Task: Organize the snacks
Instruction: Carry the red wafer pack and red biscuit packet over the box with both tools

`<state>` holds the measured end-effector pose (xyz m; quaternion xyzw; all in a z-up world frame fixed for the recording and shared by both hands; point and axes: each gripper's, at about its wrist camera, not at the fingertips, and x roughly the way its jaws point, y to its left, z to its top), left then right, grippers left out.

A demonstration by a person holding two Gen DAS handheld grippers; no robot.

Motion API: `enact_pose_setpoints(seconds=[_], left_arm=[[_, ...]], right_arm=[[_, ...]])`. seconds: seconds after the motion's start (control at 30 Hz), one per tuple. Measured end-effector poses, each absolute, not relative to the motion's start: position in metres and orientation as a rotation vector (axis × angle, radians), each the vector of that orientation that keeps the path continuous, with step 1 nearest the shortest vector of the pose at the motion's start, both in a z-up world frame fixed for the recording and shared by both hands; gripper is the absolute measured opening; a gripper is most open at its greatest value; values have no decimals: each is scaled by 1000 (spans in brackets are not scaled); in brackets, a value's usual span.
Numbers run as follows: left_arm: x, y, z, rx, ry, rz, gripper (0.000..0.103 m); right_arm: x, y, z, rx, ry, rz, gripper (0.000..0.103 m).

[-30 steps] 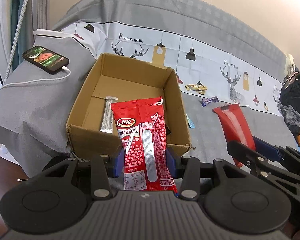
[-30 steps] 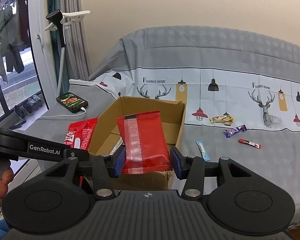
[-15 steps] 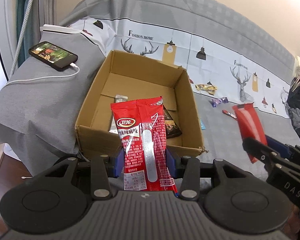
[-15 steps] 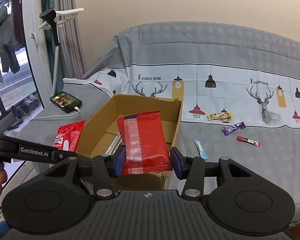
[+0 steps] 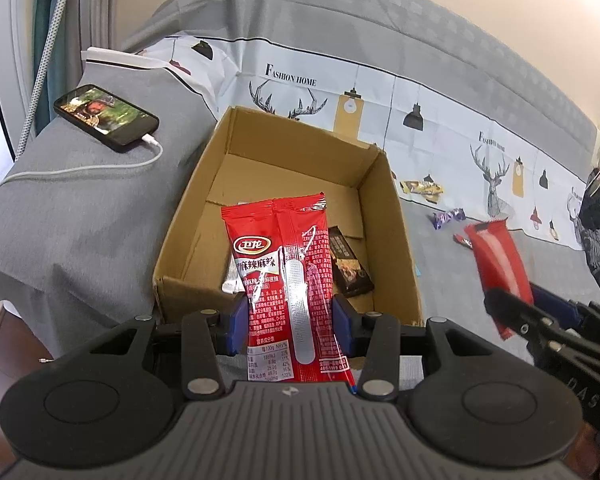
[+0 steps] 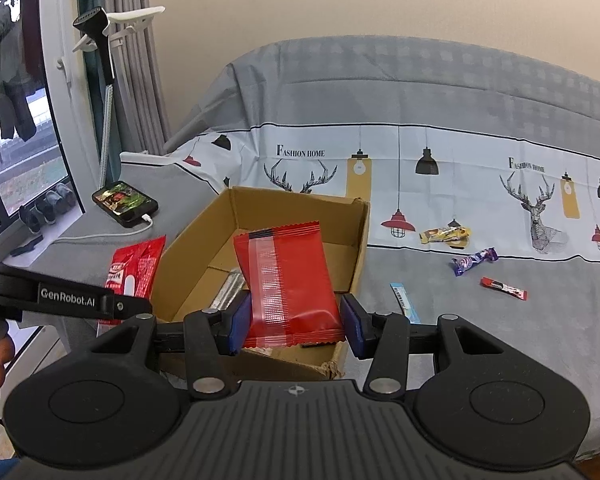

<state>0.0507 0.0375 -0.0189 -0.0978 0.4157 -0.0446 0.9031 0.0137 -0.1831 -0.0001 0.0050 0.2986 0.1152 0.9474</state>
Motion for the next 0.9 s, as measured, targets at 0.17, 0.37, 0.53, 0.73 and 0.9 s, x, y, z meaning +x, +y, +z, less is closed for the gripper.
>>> enact_pose_setpoints(seconds=[0.17,0.37,0.53,0.73,0.9], left_arm=[[65,41,-16,-210,845,-89,48],[90,43,-17,-218,843,-85,48],[112,44,-23,-216,856,-82,48],[140,42,-38,-195,895,-81,48],[158,43,-50,-192,920,-75,48]], right_arm=[[28,-175,-3,1,623,239,50],[50,-166,-11,-15,646,254,50],[73,-161,-16,-8,662,259,50],[100,-159,-29,-1,691,252,50],[120,-158,-42,0,723,250,50]])
